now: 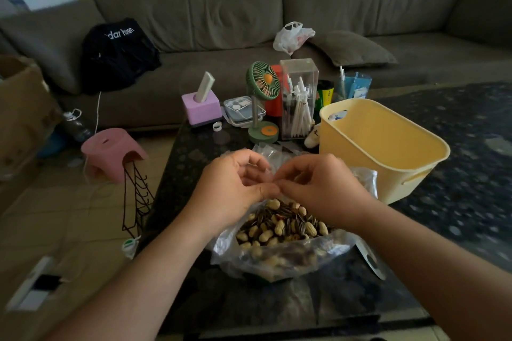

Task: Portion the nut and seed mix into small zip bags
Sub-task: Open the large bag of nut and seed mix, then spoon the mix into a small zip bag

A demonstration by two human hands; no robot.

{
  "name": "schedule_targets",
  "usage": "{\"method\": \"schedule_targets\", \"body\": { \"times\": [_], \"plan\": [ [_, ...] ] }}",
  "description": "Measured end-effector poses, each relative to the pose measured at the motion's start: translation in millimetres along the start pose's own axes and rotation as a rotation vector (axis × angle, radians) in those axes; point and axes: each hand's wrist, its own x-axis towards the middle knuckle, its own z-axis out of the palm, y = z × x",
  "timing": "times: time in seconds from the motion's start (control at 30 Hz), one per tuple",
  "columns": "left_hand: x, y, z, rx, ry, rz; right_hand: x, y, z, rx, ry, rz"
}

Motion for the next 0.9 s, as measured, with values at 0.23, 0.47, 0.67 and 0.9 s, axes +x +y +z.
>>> {"method": "schedule_targets", "body": {
  "times": [0.23, 0.47, 0.67, 0.9],
  "plan": [
    [0, -1, 16, 0.166, 0.164, 0.045, -8, 12, -6, -0.340, 0.165, -0.207],
    [-7, 4, 26, 0.264, 0.156, 0.163, -10, 8, 4, -0.356, 0.185, -0.179],
    [-9, 0, 22, 0.500, 0.115, 0.345, -10, 3, -1, -0.158, 0.158, 0.024],
    [-14, 1, 21, 0.443, -0.129, 0.301, -8, -4, -3, 0.225, 0.127, 0.203]
  ]
}}
